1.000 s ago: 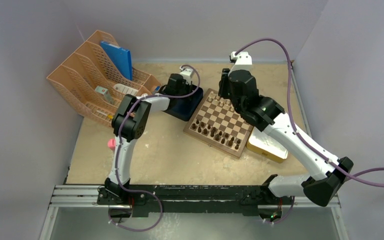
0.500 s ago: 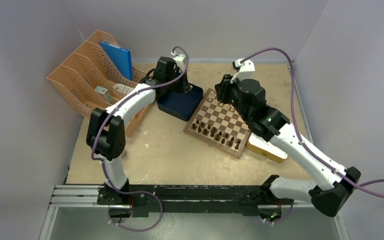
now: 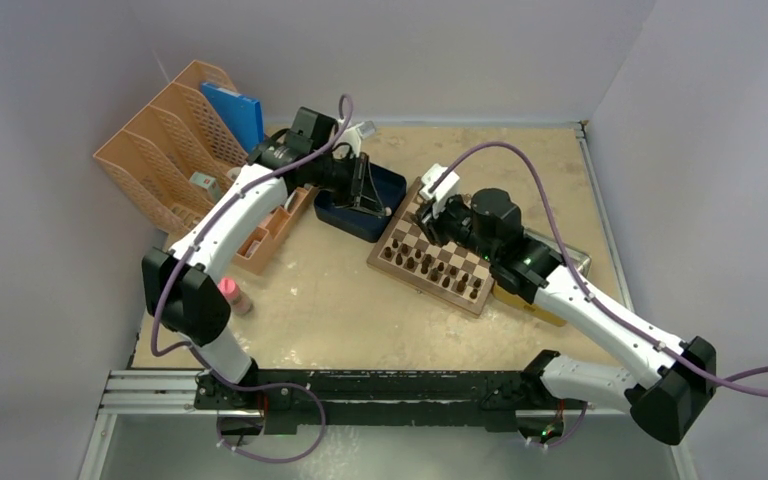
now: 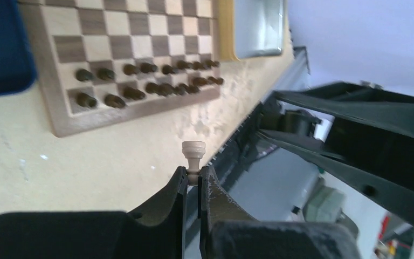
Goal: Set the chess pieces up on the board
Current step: Place the chess piece on the chessboard.
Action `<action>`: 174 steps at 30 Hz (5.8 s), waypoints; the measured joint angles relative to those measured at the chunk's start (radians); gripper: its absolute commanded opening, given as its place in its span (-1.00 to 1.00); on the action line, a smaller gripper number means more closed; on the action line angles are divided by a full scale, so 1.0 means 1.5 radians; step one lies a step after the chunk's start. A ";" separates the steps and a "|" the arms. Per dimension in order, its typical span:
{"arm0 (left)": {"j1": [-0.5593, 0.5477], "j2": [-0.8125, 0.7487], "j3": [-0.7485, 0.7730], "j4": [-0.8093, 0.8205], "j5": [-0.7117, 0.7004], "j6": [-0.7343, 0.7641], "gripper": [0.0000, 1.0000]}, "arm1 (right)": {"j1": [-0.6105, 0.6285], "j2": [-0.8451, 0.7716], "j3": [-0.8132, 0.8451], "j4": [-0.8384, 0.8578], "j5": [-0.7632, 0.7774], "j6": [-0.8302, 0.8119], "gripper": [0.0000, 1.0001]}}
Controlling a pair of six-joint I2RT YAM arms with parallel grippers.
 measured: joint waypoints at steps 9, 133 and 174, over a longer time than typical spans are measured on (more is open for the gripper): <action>0.000 0.002 0.030 -0.102 0.091 -0.004 -1.00 | 0.006 0.014 -0.038 0.023 -0.106 -0.200 -0.15; -0.002 -0.005 0.061 0.003 0.067 -0.073 -0.51 | 0.055 0.051 -0.061 0.237 -0.007 -0.030 -0.82; -0.173 0.214 0.096 0.194 -0.309 0.032 -1.00 | 0.055 -0.182 -0.009 0.029 0.203 0.175 0.23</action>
